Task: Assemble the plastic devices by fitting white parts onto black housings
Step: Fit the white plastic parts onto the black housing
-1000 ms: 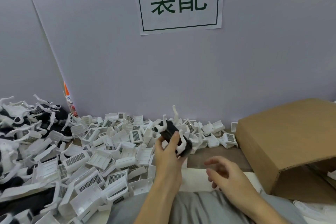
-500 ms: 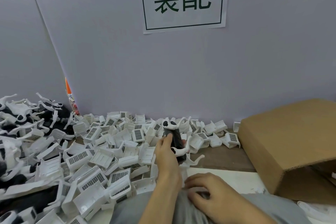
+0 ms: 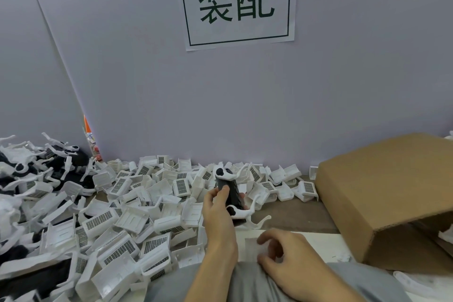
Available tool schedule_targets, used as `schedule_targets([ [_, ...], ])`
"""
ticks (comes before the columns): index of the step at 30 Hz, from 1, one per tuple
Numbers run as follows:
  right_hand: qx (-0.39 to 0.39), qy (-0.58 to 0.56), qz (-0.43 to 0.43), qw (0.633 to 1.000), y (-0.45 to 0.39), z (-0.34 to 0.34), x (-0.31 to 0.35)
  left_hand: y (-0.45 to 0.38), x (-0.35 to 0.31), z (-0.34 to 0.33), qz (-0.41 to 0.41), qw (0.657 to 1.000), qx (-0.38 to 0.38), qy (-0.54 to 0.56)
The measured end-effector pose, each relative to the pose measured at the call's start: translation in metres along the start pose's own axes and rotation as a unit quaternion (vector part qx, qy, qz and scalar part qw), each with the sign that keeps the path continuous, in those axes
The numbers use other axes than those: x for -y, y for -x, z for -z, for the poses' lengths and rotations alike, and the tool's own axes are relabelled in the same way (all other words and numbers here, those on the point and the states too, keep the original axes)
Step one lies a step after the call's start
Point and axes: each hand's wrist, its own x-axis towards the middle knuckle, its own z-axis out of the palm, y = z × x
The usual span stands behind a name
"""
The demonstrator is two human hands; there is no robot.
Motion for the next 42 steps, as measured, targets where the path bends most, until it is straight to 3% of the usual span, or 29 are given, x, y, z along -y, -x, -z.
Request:
schedule_targets([
  [7,-0.014,0.033,-0.074,0.997,0.001,0.001,-0.001,-0.001,0.002,0.000,-0.006,1.000,0.008,0.012],
  [17,-0.037,0.041,-0.104,0.993,0.004,0.009,0.007,-0.002,0.009,-0.001,-0.006,0.999,0.041,-0.015],
  [23,-0.129,-0.043,-0.094,0.986,0.001,0.007,-0.001,-0.003,0.010,0.000,-0.013,0.996,0.075,-0.056],
  [29,-0.254,-0.206,-0.132,0.936,-0.001,0.018,-0.009,0.003,0.008,-0.001,-0.028,0.992,0.050,-0.112],
  [33,-0.241,-0.316,-0.143,0.906,-0.004,0.020,-0.013,0.008,0.009,-0.003,-0.045,0.984,0.050,-0.165],
  [37,-0.202,-0.394,-0.131,0.887,-0.007,0.019,-0.014,0.015,0.013,-0.005,-0.067,0.966,0.106,-0.227],
  [40,-0.160,-0.432,-0.088,0.883,-0.008,0.018,-0.015,0.015,0.015,-0.005,-0.082,0.954,0.145,-0.249],
  [42,-0.138,-0.410,-0.062,0.900,-0.007,0.016,-0.016,0.015,0.016,-0.005,-0.084,0.950,0.156,-0.258],
])
